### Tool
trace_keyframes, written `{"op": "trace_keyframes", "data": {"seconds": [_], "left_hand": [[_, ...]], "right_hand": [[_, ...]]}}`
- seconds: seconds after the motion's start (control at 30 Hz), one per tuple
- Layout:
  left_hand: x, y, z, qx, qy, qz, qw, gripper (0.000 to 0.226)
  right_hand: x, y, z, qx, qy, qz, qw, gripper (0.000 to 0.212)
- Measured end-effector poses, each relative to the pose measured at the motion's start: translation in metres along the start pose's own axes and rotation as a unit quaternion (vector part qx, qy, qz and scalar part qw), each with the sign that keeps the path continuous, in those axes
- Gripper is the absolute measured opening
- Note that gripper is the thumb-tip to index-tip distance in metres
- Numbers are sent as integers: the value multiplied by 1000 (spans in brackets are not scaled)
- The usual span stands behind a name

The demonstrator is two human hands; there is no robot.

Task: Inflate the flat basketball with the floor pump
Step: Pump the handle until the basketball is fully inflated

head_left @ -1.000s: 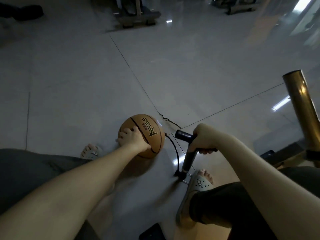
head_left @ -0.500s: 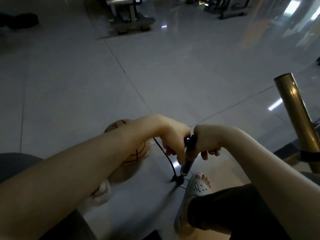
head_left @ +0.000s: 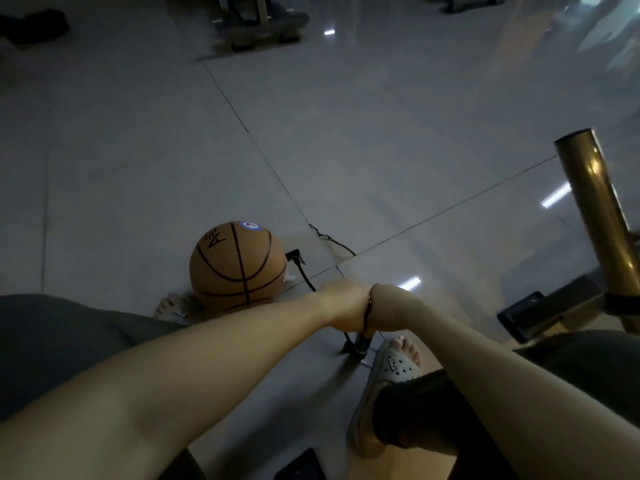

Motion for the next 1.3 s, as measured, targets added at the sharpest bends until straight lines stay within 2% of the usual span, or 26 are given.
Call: {"op": "trace_keyframes", "data": {"seconds": [0.07,0.13,0.2,0.33,0.47,0.53,0.6,0.67,0.8,1.0,1.07,1.13,1.23,1.3], "left_hand": [[3,-13,-12,-14,7,-17,1000,14],[2,-39,-28,-9,42,-42,998,17],[1,-76,-50,0,57,-63,996,21],[6,-127,-76,28,86,-91,992,16],[-5,-71,-54,56,80,-76,992,11],[-14,-36,-36,60,72,-78,992,22],[-18,-13,-22,54,66,-84,993,23],[-18,3,-14,36,50,-70,996,17],[-18,17,-14,29,55,-35,997,6],[-19,-17,-40,31,72,-35,996,9],[-16,-56,-55,49,94,-60,993,2],[-12,-92,-66,63,111,-73,989,11],[-9,-108,-70,55,124,-62,989,2],[-14,-95,-59,40,118,-67,990,10]], "right_hand": [[-2,-8,-14,23,-9,-5,1000,35],[-1,-30,-32,47,-35,7,998,26],[2,-62,-55,51,-64,35,996,25],[3,-112,-85,58,-93,55,993,34],[-10,-59,-55,69,-62,-20,996,29],[-11,-24,-29,86,-30,-36,995,26],[-11,-2,-8,94,-4,-34,995,26],[-12,11,2,93,10,-39,995,21],[-16,22,4,99,4,-60,993,27],[-28,-7,-24,133,11,-46,990,18],[-20,-38,-50,178,-9,-6,984,26],[-13,-66,-78,221,-20,18,975,32],[-15,-77,-90,223,-27,24,974,31],[-21,-66,-74,215,-15,2,977,29]]}}
Point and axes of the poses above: each hand's wrist, its own z-axis towards the middle knuckle, its own y-axis out of the palm, x = y × z, the point moved 1 cm from there along z, towards the middle knuckle, and after that the axes turned 7 degrees about -z, right-handed, at the moved point
